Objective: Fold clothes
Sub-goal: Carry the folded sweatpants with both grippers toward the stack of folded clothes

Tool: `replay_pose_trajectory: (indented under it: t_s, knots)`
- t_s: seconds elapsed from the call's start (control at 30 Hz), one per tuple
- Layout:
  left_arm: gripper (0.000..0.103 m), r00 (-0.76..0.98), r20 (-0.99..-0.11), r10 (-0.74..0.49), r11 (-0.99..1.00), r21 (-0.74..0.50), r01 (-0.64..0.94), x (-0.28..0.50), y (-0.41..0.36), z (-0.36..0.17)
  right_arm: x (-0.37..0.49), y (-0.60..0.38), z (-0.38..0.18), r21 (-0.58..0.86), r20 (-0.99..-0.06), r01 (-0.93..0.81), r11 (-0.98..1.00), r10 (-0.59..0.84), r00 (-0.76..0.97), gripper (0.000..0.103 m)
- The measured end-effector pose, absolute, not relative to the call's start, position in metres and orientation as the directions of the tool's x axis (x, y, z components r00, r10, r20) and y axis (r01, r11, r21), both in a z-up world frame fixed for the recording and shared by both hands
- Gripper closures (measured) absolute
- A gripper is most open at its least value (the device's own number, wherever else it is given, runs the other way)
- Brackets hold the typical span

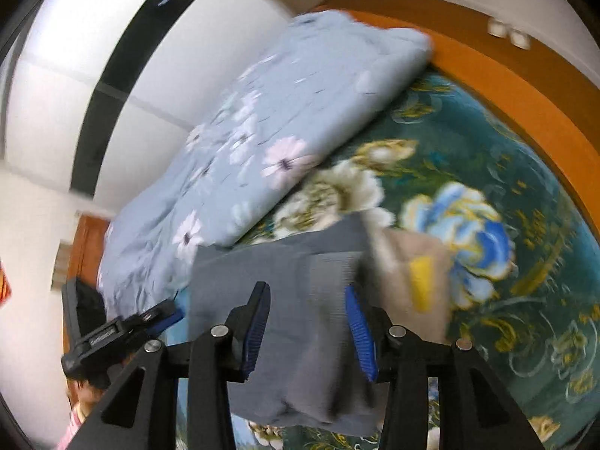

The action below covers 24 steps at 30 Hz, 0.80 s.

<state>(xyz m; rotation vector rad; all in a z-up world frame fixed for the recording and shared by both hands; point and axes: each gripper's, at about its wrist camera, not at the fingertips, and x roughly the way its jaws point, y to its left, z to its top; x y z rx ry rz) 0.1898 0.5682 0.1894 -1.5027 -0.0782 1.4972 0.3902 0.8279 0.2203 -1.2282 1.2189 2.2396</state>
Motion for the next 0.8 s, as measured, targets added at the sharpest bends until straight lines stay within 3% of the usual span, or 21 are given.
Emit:
replay_pose_trajectory:
  t_s: [0.17, 0.4, 0.53, 0.8]
  knots:
    - [0.057, 0.232, -0.769, 0.596, -0.553, -0.602, -0.576, 0.197, 0.590, 0.165, 0.361, 0.824, 0.186, 0.432, -0.875, -0.635, -0.640, -0.126, -0.468, 0.059]
    - [0.057, 0.235, -0.773, 0.590, -0.589, -0.611, -0.529, 0.192, 0.595, 0.144, 0.361, 0.830, 0.156, 0.447, -0.875, -0.656, -0.609, -0.144, -0.462, 0.059]
    - [0.057, 0.291, -0.760, 0.582, -0.571, -0.636, -0.519, 0.192, 0.585, 0.159, 0.369, 0.827, 0.175, 0.459, -0.865, -0.645, -0.611, -0.144, -0.480, 0.059]
    - [0.057, 0.233, -0.753, 0.615, -0.516, -0.608, -0.604, 0.231, 0.533, 0.205, 0.400, 0.777, 0.212, 0.481, -0.824, -0.523, -0.704, -0.159, -0.545, 0.059]
